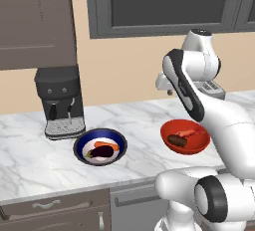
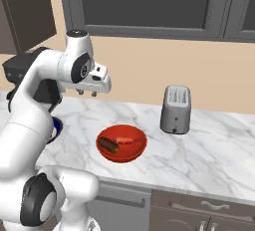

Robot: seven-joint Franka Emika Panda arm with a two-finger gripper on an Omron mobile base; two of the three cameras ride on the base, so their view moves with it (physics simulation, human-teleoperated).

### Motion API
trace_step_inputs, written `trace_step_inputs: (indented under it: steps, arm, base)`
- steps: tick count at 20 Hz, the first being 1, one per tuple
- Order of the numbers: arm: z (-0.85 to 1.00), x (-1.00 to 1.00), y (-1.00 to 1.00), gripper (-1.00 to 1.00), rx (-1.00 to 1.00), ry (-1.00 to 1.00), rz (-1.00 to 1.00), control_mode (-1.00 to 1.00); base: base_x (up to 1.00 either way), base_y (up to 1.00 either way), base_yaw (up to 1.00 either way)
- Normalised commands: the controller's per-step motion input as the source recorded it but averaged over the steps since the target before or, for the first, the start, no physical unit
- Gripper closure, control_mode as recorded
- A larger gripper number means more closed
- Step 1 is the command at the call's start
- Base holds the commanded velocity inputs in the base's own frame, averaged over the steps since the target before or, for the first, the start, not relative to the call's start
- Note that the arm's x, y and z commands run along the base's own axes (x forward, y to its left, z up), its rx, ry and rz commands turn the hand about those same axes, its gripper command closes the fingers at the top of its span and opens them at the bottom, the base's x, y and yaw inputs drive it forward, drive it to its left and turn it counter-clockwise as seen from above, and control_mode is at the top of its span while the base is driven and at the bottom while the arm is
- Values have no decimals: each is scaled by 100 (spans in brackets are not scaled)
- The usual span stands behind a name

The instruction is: Place the bowl containing the carrot and eggplant in the microwave. Close the microwave door and press the start button to microwave the meal.

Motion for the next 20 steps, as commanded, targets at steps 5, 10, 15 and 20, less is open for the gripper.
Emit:
trace_step_inputs:
  steps: [5,10,15,20]
  arm:
    - [-23,-5,1,-100,0,0,0,-100]
    - [-41,-28,29,-100,0,-1,-1,-100]
    - [-40,-38,40,-100,2,-9,-5,-100]
    - [-32,-39,53,-100,0,-4,-6,-100]
  base:
    - [0,0,0]
    - [0,0,0]
    - [0,0,0]
    - [0,0,0]
